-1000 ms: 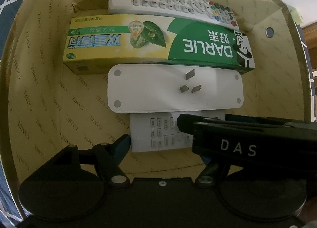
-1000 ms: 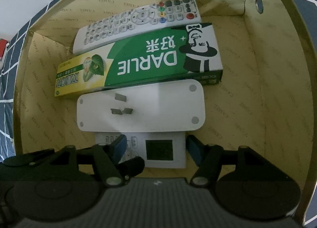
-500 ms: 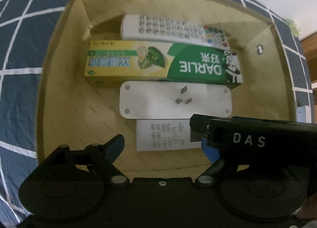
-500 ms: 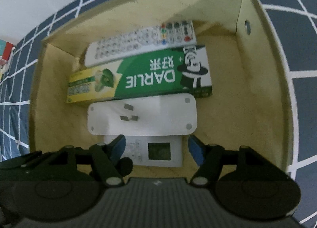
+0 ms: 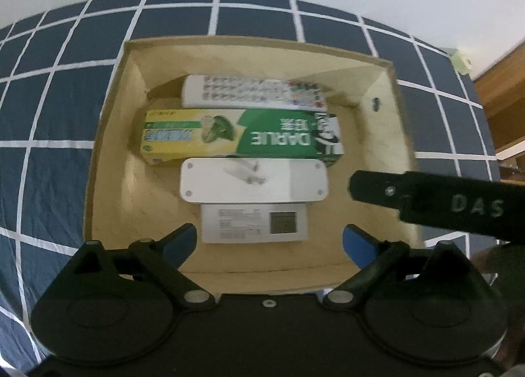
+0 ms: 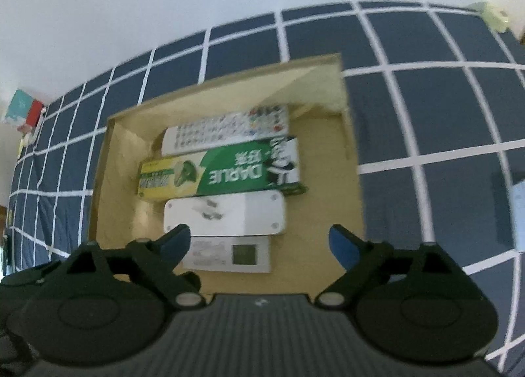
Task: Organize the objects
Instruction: 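Open the right tool and lift it out of the box, then move the right tool over the small white box on the sheet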
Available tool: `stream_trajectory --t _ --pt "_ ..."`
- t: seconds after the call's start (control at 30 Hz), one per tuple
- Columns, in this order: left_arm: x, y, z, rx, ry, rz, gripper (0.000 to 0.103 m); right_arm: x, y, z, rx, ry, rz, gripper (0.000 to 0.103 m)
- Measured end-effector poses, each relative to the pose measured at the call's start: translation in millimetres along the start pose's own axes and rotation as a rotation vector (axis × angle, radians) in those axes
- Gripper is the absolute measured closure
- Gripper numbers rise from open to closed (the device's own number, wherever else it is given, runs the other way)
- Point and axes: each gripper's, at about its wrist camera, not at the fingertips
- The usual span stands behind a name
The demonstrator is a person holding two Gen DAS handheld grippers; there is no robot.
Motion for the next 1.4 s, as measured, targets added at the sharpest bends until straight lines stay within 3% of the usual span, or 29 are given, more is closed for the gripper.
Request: stream_trajectory --t 0.27,0.73,1.07,1.4 --pt "58.8 0.6 0.3 0.014 -0.012 -0.08 0.0 58.4 -6.1 37.9 0.054 -0.037 -0.044 0.0" --pt "164.6 5.0 -30.6 -0.017 -0.051 -0.196 0.0 189.7 -22.2 72.2 0.092 -0.139 -0.22 0.0" --pt "234.7 7.3 -78.4 -0.075 -0.065 -0.286 0.0 280.6 -45.9 69.2 0.061 -0.229 -0.37 0.0" --pt "272.3 19.5 -131.2 -0.133 -0.033 -0.359 0.0 329.1 -59.3 37.9 0.003 -0.259 -0.475 0.0"
Point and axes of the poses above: each gripper's, at about its wrist camera, not at the fingertips, and z roughly against the way its jaws point, x to its right, y to its top, and after that the axes turned 7 degrees about -y, right-handed
